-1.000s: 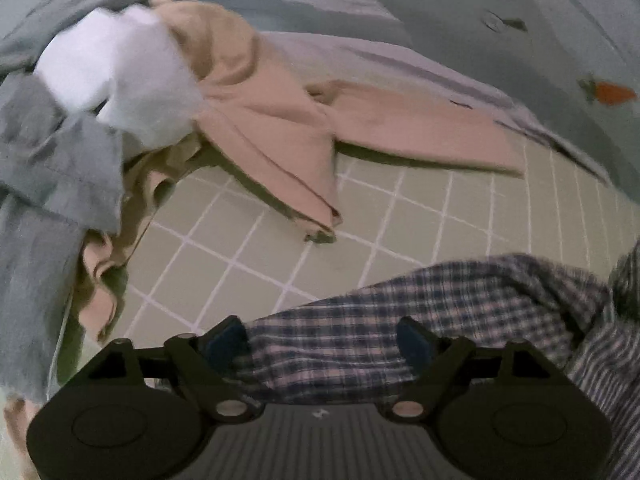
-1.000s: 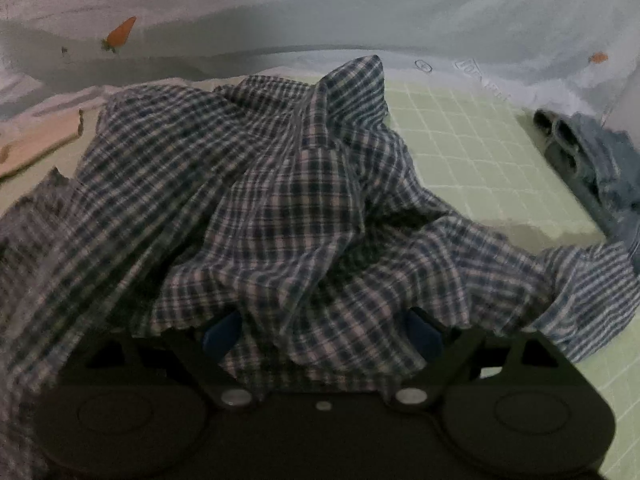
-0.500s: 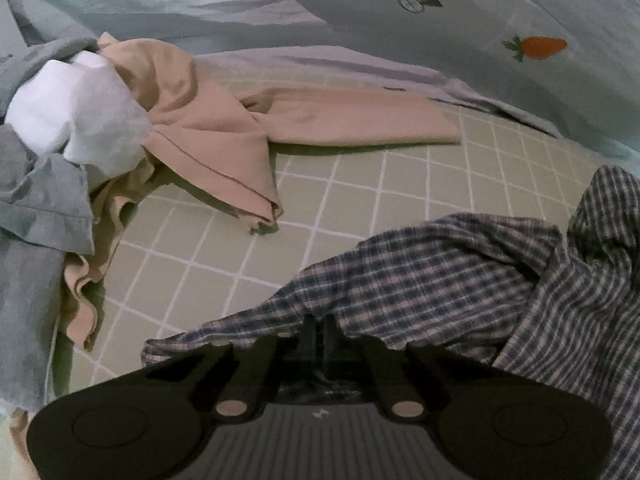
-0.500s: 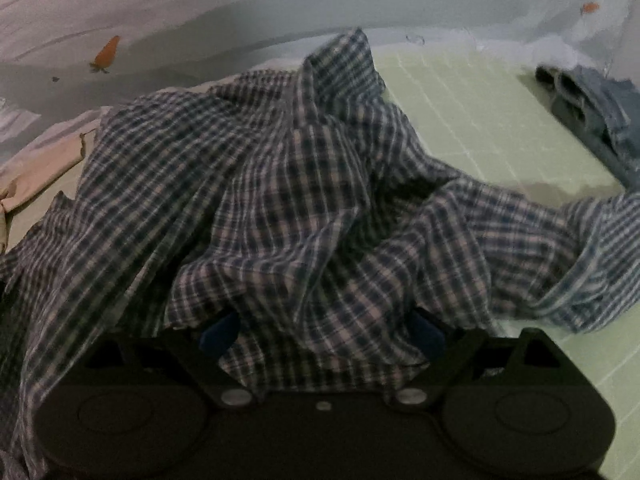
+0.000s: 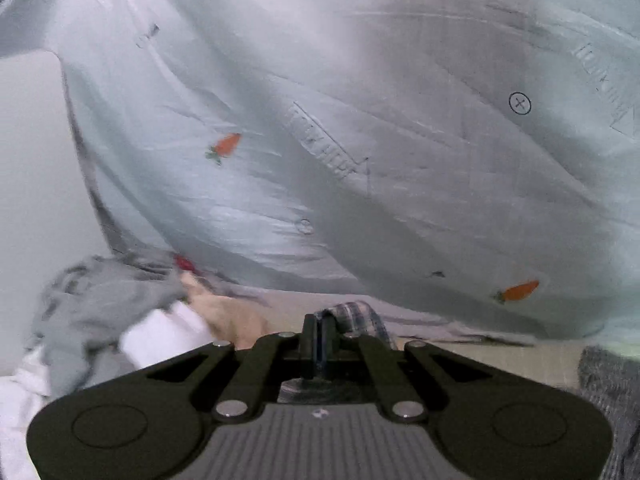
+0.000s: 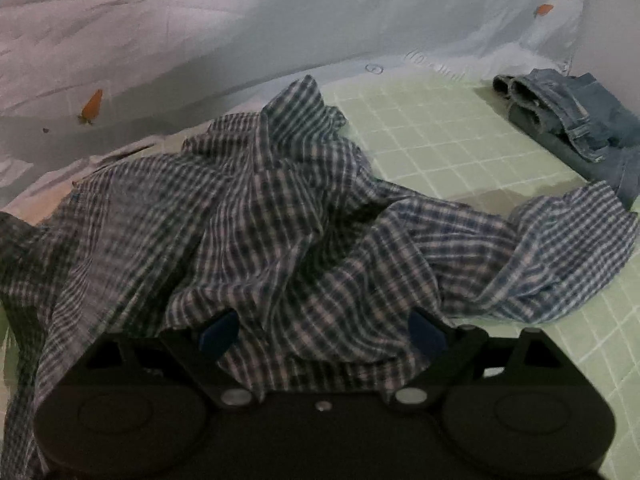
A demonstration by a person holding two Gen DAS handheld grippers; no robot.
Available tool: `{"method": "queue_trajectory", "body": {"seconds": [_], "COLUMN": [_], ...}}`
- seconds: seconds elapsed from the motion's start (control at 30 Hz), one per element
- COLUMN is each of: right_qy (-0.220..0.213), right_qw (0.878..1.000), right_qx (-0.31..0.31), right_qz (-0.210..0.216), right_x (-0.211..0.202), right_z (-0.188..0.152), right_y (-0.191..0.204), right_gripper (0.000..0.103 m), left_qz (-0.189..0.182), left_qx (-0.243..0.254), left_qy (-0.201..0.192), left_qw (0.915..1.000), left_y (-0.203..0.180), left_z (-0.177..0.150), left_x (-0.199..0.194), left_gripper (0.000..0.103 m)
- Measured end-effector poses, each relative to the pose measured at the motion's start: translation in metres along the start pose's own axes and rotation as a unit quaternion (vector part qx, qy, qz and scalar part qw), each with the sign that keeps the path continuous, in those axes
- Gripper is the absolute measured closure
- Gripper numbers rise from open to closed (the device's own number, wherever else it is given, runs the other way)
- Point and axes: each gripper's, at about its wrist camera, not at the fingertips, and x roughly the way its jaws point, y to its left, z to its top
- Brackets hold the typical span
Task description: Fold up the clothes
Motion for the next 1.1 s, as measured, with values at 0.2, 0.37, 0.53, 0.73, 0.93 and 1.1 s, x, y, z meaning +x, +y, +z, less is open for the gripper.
{"method": "queue_trajectory", "body": {"seconds": [0.2,0.37,0.53,0.73,0.93,1.1], "right_qy": [0.012,0.018,0.020,0.025,0.021,0.022], "right_qw": [1.000,1.000,1.000,0.999,0.999,0.999], "right_qx": [0.010,-0.001,-0.021,-0.039,-0.041,-0.034], "right_qz": [-0.003,0.000,0.005,0.013,-0.002,-0.013], "right_x": [-0.002,-0.001,0.002,0.003,-0.004,-0.005], "right_z": [-0.014,-0.015,-0.012,-0.015,-0.015,-0.014], "right_y": [-0.005,0.000,0.010,0.023,0.017,0.009], "right_gripper": [0.011,0.011,0.011,0.011,0.009,0.009], "left_qz": [0.021,-0.017,-0.023,-0.001,0.019,0.108], "left_qx": [0.006,-0.039,-0.090,-0.087,-0.050,-0.013], "left_qy": [0.186,0.302,0.263,0.223,0.233,0.247], "left_qw": [0.9823,0.9523,0.9603,0.9710,0.9711,0.9630], "left_y": [0.016,0.030,0.055,0.053,0.025,0.032], "left_z": [-0.112,-0.180,-0.168,-0.141,-0.134,-0.148], "left_x": [0.006,-0.008,-0.023,0.002,0.041,0.051], "left_gripper": [0.100,0.097,0.075,0.032,0.022,0.022]}}
